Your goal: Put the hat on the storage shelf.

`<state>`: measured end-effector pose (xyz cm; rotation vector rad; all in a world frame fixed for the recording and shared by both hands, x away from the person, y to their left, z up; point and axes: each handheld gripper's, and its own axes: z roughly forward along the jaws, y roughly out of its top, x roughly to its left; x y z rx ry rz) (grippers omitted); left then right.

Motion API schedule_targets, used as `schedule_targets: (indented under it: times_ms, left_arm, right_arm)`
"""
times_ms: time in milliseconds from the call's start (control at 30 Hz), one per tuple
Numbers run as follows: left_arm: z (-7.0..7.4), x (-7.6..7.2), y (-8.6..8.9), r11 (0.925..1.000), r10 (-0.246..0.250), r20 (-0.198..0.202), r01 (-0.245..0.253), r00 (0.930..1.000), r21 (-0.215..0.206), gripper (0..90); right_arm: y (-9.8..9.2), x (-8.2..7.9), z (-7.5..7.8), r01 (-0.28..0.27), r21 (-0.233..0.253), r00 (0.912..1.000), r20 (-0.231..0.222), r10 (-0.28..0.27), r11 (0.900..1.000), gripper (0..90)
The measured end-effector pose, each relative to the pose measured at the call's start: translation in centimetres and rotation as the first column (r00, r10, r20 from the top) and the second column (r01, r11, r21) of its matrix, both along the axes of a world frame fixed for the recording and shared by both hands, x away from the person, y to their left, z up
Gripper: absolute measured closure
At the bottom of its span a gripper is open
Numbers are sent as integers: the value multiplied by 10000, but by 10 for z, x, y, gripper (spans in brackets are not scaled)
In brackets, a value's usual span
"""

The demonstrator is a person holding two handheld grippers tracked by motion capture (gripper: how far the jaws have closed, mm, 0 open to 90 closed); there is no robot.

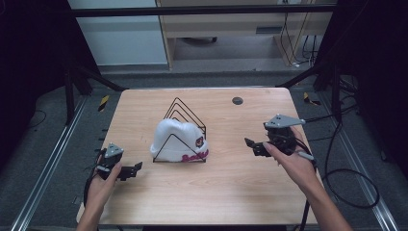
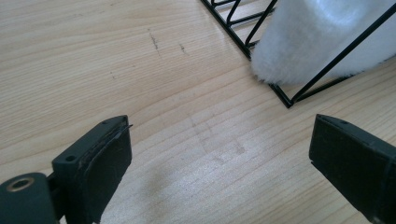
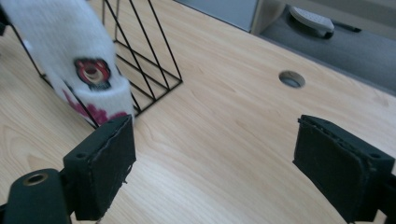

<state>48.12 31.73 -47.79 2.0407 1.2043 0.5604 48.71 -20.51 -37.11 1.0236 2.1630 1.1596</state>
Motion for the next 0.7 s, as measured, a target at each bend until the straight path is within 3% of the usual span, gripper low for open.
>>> schedule_targets:
  times_ms: [267, 533, 700]
  left_arm:
    - [-6, 0, -2, 10000, -9, -123, 10, 9999, 56, 48]
    - [-13, -1, -1, 9997, 12, -258, -6, 9997, 234, 46]
    - [-17, -1, 0, 9998, 95, -301, -90, 9995, 164, 46]
  right_arm:
    - [-15, -9, -31, 127, -148, 9984, -541, -135, 9998, 141]
    - [-20, -16, -77, 237, -333, 9890, -1454, -283, 9992, 141]
    - [-24, -13, -93, 473, -302, 9835, -1732, -518, 9984, 139]
